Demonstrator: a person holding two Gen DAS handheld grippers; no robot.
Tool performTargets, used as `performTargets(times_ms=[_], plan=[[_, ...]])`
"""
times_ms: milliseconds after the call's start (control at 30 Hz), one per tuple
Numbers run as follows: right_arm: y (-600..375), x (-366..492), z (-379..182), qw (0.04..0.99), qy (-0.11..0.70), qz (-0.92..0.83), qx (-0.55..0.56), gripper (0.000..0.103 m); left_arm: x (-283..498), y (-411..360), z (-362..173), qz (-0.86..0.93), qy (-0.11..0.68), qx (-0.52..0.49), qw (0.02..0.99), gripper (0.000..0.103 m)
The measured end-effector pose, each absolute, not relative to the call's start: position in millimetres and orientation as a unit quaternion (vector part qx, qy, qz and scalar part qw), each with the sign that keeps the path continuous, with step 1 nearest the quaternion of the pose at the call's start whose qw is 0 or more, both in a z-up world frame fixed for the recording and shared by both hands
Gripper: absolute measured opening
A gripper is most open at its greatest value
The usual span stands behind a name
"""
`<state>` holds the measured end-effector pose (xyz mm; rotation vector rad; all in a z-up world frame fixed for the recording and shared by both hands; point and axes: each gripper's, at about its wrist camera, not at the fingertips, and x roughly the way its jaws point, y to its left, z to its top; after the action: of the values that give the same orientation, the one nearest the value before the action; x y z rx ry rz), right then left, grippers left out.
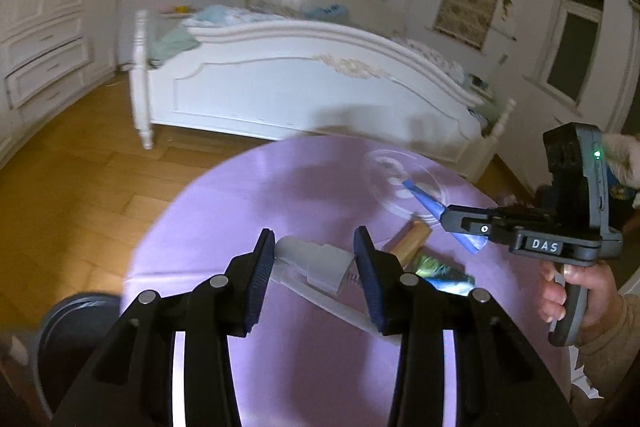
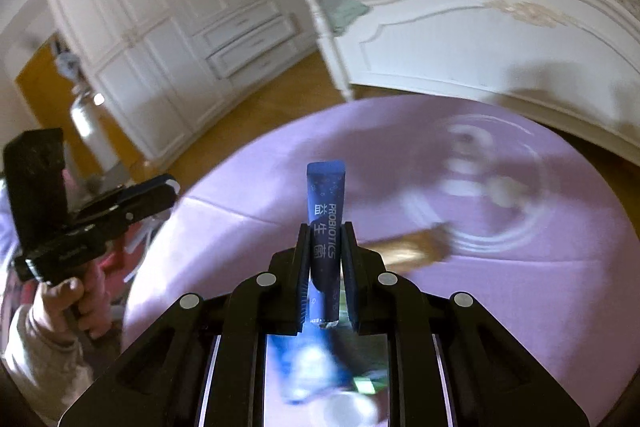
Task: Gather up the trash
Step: 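Carry the white piece and blue tube over the bin and open both grippers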
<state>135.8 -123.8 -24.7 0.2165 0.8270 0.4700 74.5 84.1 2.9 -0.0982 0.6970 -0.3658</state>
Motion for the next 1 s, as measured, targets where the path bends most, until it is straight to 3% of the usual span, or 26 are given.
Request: performTargets(times_ms=[467, 1000], plan=[[62, 131, -7, 0.832, 0.421, 0.359, 0.036, 0.016, -4, 237, -8, -0.042, 0.334, -0.108, 0.936, 0.041], [176, 144, -39, 0.789, 0.469, 0.396, -0.002, 0.016, -22, 290, -39, -0.005, 0.355, -0.139, 0.924, 0.041]])
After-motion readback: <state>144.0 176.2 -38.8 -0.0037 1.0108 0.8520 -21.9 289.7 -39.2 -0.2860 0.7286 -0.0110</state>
